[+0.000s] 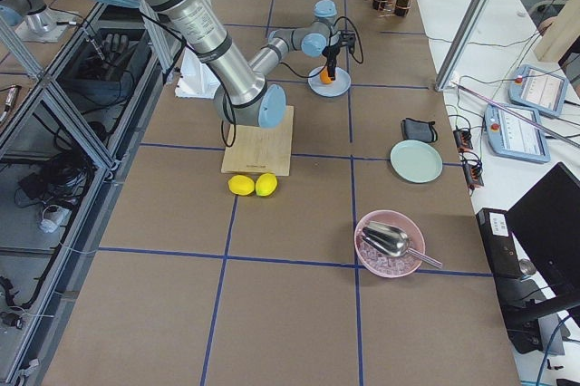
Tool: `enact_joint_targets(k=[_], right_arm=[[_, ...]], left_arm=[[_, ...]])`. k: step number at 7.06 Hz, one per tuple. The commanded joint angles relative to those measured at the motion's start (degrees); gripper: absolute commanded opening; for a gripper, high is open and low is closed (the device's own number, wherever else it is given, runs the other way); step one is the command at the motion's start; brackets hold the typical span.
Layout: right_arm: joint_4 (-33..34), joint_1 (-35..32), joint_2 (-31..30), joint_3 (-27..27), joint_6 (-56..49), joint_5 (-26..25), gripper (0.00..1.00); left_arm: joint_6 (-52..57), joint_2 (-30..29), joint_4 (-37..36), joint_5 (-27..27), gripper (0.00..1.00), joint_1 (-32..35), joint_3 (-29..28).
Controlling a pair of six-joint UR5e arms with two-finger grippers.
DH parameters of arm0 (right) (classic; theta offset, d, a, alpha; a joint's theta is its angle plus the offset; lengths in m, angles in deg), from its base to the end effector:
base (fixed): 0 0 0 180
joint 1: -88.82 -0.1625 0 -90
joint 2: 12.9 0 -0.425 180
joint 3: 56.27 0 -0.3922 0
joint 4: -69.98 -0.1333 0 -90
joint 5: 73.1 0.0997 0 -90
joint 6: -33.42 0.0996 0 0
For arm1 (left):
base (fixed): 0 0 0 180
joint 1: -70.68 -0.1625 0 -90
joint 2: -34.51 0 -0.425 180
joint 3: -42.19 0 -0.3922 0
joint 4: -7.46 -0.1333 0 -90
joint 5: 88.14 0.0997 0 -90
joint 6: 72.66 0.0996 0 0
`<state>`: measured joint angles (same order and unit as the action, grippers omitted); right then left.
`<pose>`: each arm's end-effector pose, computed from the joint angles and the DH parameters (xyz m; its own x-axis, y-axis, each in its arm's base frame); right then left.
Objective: Pick orange to plate
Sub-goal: 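Open the right gripper and lift it away from the plate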
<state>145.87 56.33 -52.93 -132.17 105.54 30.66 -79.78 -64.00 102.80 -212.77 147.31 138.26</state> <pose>-0.6003 -0.5122 0.1919 0.6292 0.0472 0.7758 -0.1838 0.9789 0.0896 0.0558 -0.5666 0.5272 0.7769 0.2623 -0.5724 -0.1221 0.9546 0.2719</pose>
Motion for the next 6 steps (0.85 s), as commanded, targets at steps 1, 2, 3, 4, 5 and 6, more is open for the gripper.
enact_joint_targets(k=[1, 2, 3, 4, 5, 6], right_arm=[[4.50, -5.53, -4.59, -5.96, -6.08, 8.26, 1.00], [8.36, -7.91, -9.67, -12.62, -11.68, 10.22, 1.00], [10.92, -11.24, -14.59, -18.26, -18.96, 11.80, 1.00], [11.73, -15.62, -17.95, -20.31, -24.78, 16.08, 1.00], [11.56, -20.02, -21.81, -21.03, -30.32, 20.21, 1.00], [11.30, -24.41, -25.94, -22.34, -36.20, 23.13, 1.00]], left_arm=[[6.55, 2.70, 0.11, -0.09, 1.00, 2.36, 0.00], [9.11, 3.41, -0.59, -0.17, 1.00, 4.56, -0.09], [10.01, 5.50, -1.64, -1.83, 1.00, 7.10, -0.18], [12.80, 6.31, -4.69, -6.72, 1.00, 9.56, -0.35], [17.09, 8.14, -6.73, -8.16, 1.00, 12.46, -1.05], [19.23, 9.90, -6.66, -10.00, 1.00, 13.71, -2.45]])
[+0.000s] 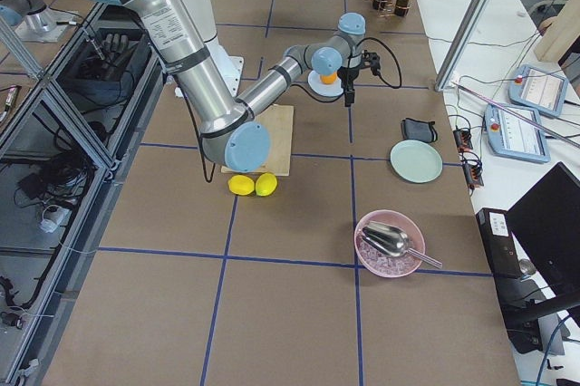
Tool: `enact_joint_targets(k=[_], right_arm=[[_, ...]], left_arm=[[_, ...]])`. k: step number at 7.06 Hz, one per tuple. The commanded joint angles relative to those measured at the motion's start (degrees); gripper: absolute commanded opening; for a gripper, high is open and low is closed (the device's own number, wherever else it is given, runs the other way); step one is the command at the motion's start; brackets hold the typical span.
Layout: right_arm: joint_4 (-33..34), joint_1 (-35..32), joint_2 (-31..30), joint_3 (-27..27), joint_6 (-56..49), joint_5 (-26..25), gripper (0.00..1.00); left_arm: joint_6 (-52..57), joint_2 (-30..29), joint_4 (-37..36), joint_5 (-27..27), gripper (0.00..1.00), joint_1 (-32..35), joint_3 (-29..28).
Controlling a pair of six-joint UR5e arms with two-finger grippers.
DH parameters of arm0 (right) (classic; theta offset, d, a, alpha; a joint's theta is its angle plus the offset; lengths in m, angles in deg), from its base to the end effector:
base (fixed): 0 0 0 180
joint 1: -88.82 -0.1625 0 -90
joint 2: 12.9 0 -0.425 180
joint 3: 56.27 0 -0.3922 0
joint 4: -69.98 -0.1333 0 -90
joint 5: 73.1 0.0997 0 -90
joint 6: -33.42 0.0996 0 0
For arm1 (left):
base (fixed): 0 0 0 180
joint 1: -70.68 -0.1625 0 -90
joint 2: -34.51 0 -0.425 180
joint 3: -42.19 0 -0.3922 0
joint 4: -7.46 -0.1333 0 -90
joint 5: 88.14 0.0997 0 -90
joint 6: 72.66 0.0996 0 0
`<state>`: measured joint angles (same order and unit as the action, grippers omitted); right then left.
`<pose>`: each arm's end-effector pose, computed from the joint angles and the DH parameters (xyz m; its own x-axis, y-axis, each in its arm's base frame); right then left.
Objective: Pick orange to plate
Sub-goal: 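Open the right gripper and lift it away from the plate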
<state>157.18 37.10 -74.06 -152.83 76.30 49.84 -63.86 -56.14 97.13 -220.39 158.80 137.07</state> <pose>-0.3435 -0.5630 0.3116 0.6614 -0.1546 0.7339 0.0502 0.9854 0.1624 -0.0499 -0.5031 0.6141 0.7241 0.2365 -0.6479 -0.1452 0.9706 0.1920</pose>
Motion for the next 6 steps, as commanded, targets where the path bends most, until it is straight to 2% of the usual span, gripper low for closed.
enact_joint_targets(k=[1, 3, 4, 5, 6], right_arm=[[0.16, -11.24, -9.29, -1.79, -15.03, 8.24, 1.00], [0.78, -19.97, -15.98, -1.18, -29.20, 10.48, 1.00], [0.52, -22.09, -19.23, -0.91, -30.82, 10.57, 1.00], [0.25, -25.50, -23.18, -0.39, -37.10, 10.57, 1.00], [0.60, -29.98, -25.39, 2.14, -46.22, 10.57, 1.00]], left_arm=[[3.33, 2.41, -0.63, -5.09, 1.00, 2.23, -2.50], [3.33, 2.32, -0.45, -5.12, 1.00, 2.41, -2.42], [3.33, 2.32, -0.54, -5.12, 1.00, 2.58, -2.42], [3.33, 2.32, -0.54, -5.03, 1.00, 2.59, -2.25], [3.33, 2.24, -0.54, -5.03, 1.00, 2.59, -2.25]])
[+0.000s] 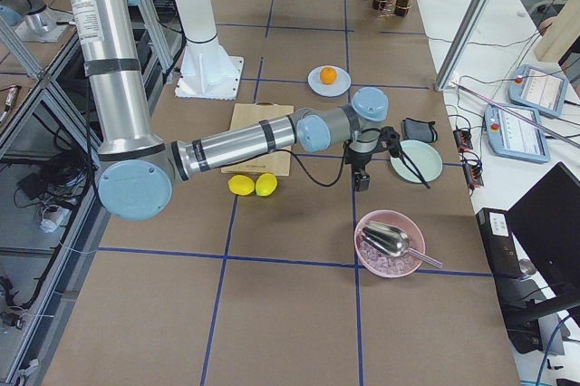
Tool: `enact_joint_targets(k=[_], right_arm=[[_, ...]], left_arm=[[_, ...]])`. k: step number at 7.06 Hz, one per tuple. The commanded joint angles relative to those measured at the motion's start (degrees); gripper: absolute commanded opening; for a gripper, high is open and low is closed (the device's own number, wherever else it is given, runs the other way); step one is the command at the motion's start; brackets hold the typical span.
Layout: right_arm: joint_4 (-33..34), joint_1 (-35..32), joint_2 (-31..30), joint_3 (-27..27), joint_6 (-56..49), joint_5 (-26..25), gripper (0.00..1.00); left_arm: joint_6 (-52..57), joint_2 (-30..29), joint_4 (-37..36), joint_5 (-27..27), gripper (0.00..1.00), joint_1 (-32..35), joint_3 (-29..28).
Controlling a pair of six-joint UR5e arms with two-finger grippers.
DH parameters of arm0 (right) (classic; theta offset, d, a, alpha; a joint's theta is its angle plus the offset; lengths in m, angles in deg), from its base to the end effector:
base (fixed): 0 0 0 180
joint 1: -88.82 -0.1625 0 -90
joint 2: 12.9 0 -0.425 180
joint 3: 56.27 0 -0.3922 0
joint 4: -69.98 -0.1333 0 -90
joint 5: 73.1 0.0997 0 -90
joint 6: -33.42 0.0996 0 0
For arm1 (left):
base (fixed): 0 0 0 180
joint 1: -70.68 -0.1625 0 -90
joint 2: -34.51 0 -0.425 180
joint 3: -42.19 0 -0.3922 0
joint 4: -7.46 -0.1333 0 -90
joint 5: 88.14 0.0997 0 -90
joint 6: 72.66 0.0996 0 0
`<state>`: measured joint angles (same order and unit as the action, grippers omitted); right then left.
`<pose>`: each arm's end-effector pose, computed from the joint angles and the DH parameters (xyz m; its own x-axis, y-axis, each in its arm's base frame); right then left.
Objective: Pick orange to plate
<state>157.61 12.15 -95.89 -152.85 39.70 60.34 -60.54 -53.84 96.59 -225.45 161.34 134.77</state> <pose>-0.0635 -0.5490 0.5343 0.6832 -0.2469 0.6872 0.1478 0.9684 0.2010 -0.0656 -0.4790 0.6484 0.6653 0.2031 -0.7184 -0.1311 0.9791 0.1554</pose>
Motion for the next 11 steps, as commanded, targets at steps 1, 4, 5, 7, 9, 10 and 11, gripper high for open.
enact_joint_targets(k=[1, 4, 5, 7, 9, 10, 11], right_arm=[[-0.18, -9.16, -5.32, 6.80, -17.19, 1.81, 1.00], [-0.45, -14.39, -7.27, 11.59, -21.57, 5.43, 1.00], [0.07, -15.69, -6.32, 11.68, -19.14, 5.69, 1.00], [0.26, -16.93, -7.88, 6.00, -9.05, 5.52, 1.00], [0.17, -16.93, -8.77, 4.21, -6.63, 5.25, 1.00], [0.17, -16.93, -8.77, 4.12, -6.63, 5.16, 1.00], [0.08, -16.85, -8.77, 4.21, -6.72, 5.16, 1.00]], left_arm=[[0.00, 0.01, -0.01, 0.02, 1.00, 0.04, 0.06], [0.00, 0.10, -0.01, 0.37, 1.00, 0.22, 0.06], [0.00, 0.10, -0.01, 0.46, 1.00, 0.22, -0.03], [0.00, 0.10, -0.01, 0.46, 1.00, 0.22, -0.12], [0.00, 0.10, -0.01, 0.46, 1.00, 0.22, -0.12], [0.00, 0.01, -0.10, 0.46, 1.00, 0.22, -0.12], [0.00, 0.10, -0.10, 0.55, 1.00, 0.22, -0.29]])
